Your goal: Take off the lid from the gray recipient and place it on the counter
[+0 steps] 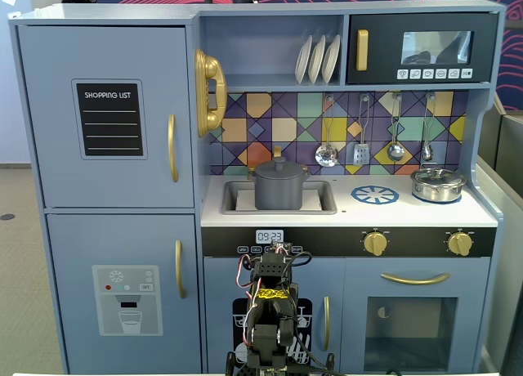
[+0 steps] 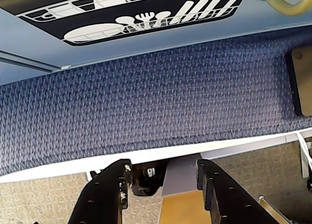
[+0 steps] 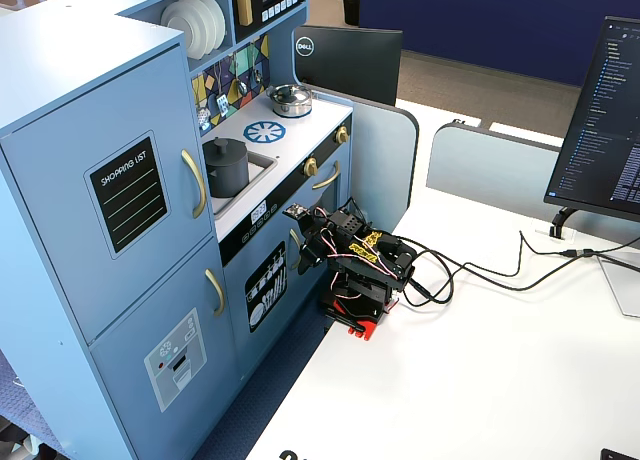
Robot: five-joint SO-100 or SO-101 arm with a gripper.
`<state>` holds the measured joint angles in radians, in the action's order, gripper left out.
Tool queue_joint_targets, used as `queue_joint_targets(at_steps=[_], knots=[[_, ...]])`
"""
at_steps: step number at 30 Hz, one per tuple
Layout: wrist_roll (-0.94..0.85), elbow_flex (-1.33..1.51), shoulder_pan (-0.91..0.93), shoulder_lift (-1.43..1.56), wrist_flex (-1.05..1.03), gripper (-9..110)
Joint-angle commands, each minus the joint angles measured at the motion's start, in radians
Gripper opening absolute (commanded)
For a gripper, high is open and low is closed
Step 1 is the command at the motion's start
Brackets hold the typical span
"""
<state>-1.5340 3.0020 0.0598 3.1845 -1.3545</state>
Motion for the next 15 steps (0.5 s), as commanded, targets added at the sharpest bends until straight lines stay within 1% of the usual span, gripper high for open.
queue_joint_targets(at_steps=[1,9,12,15], knots=[[0.025,0.000,0.044,-0.006,-0.175,0],[0.023,0.000,0.044,-0.006,-0.175,0],[0.044,-0.008,0.046,-0.008,-0.130,0],[0.089,-0.095,0.031,-0.008,-0.087,0]])
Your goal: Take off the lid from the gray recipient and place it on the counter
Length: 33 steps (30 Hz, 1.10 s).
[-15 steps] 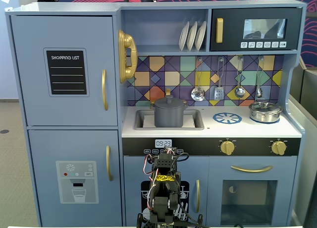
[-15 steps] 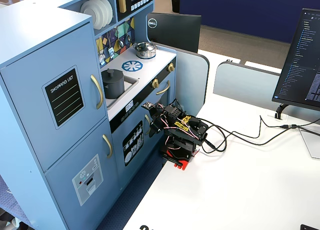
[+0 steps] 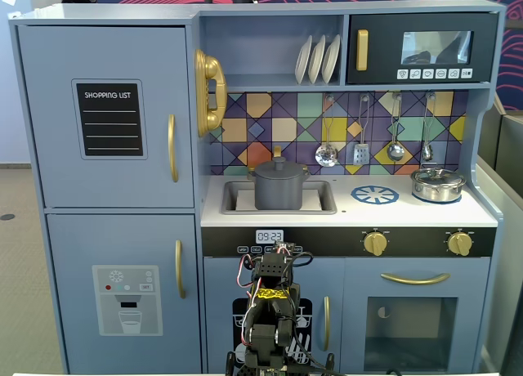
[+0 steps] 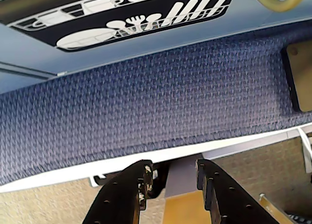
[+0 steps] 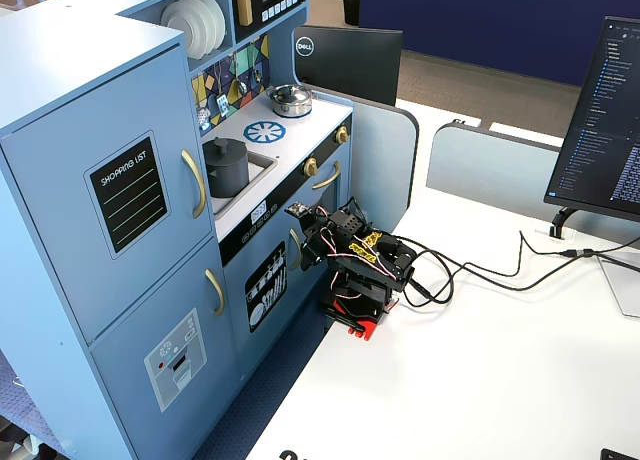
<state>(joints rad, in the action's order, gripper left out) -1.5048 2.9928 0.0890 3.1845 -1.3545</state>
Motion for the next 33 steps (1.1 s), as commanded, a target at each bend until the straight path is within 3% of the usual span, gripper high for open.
queue_joint_targets(at_steps=[1,15,24,33], knots=[[0.092,-0.137,-0.009,-0.008,-0.075,0],[0.043,-0.844,-0.012,-0.350,0.457,2],[0.000,-0.913,-0.054,-0.468,0.818,14],[-0.049,-0.946,-0.057,-0.600,0.988,16]])
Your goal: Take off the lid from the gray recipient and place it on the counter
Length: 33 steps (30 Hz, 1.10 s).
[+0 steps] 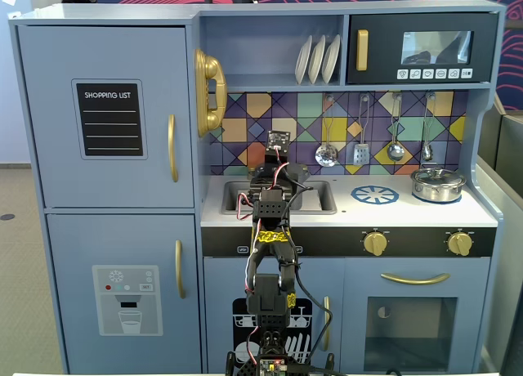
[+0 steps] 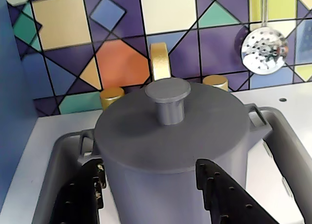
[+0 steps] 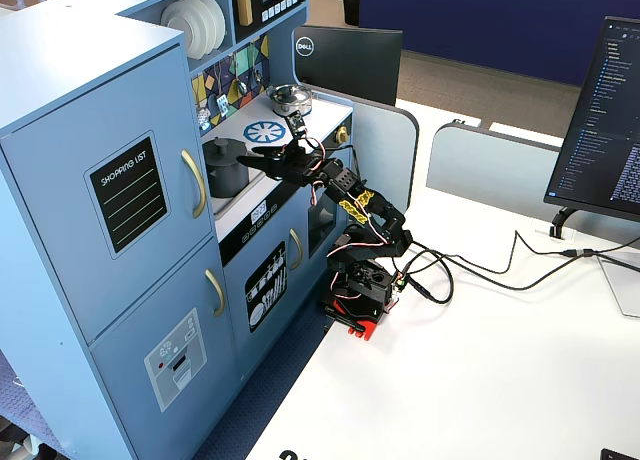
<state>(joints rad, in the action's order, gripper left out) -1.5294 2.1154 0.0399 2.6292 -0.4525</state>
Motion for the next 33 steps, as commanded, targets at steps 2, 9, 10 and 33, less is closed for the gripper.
queue_joint_targets(at_steps=[2,9,10,33], knots=[[-0.044,-0.069,0.000,-0.078,0.129,15],[-0.078,-0.106,0.017,-0.190,0.224,15],[-0.086,-0.106,0.018,-0.204,0.235,15],[-0.049,-0.273,0.032,-0.557,0.399,13]])
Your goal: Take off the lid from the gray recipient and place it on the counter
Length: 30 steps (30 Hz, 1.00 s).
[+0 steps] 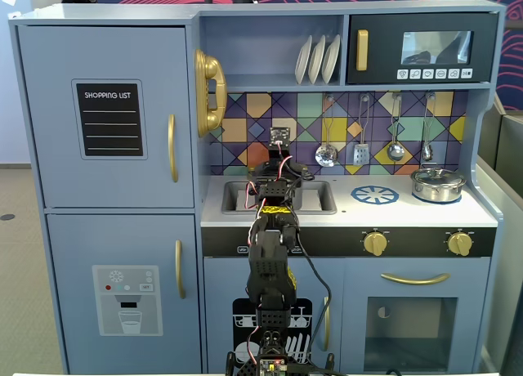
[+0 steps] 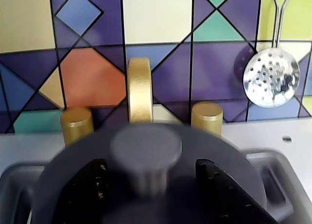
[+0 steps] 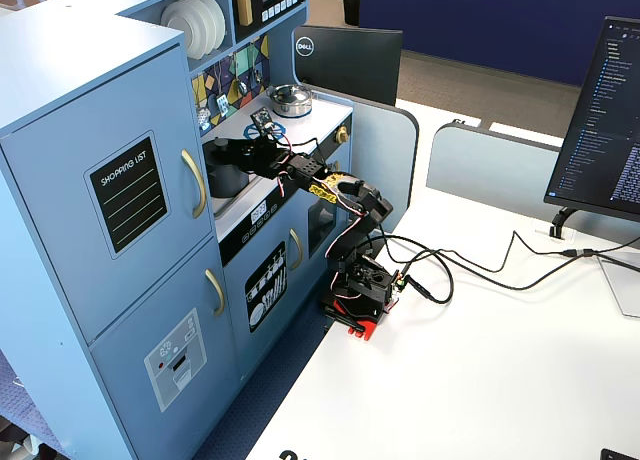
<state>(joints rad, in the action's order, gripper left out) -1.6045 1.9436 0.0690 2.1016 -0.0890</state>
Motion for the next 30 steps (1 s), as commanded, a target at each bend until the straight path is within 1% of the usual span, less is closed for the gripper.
queue_joint_targets(at_steps=[1,5,6,8,17,21,25,30], knots=[[0.035,-0.114,0.003,-0.043,0.041,14],[0.051,-0.144,0.005,-0.086,0.061,12],[0.049,-0.146,0.005,-0.089,0.061,9],[0.041,-0.143,0.003,-0.087,0.055,0],[0.032,-0.161,0.012,-0.025,0.083,0],[0.020,-0.184,0.046,0.037,0.037,0],[0.018,-0.192,0.124,0.115,-0.044,0],[0.048,-0.183,0.276,0.195,-0.137,0]])
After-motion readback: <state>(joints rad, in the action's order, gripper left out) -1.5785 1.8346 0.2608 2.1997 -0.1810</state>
